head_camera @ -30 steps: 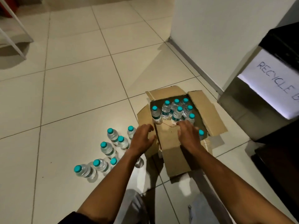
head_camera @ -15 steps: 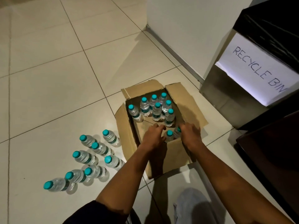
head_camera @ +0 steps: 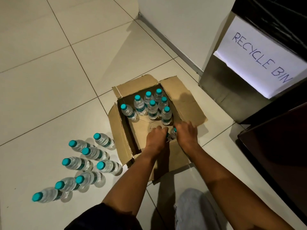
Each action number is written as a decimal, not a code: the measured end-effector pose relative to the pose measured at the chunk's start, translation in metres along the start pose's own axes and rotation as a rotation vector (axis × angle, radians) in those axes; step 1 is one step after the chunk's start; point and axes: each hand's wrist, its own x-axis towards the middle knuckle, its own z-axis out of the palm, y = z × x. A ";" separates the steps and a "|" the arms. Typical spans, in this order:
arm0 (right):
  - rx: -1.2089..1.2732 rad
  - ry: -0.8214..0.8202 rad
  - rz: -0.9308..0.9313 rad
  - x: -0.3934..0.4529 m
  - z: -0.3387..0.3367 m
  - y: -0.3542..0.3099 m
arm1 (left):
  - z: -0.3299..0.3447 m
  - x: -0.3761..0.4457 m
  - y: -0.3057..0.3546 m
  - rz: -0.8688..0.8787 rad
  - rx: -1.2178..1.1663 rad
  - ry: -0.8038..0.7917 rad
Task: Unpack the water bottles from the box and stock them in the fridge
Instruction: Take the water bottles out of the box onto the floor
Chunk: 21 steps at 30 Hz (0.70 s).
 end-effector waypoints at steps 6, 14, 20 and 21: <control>0.091 0.058 0.000 -0.008 -0.002 0.000 | -0.008 -0.013 -0.012 0.020 -0.025 0.141; 0.334 0.243 -0.093 -0.012 -0.053 -0.038 | -0.063 -0.033 -0.049 0.059 -0.217 0.463; 0.514 0.442 -0.213 -0.010 -0.105 -0.101 | -0.116 -0.061 -0.093 0.017 -0.187 0.733; 0.523 0.458 -0.240 -0.010 -0.111 -0.115 | -0.125 -0.068 -0.103 -0.002 -0.184 0.771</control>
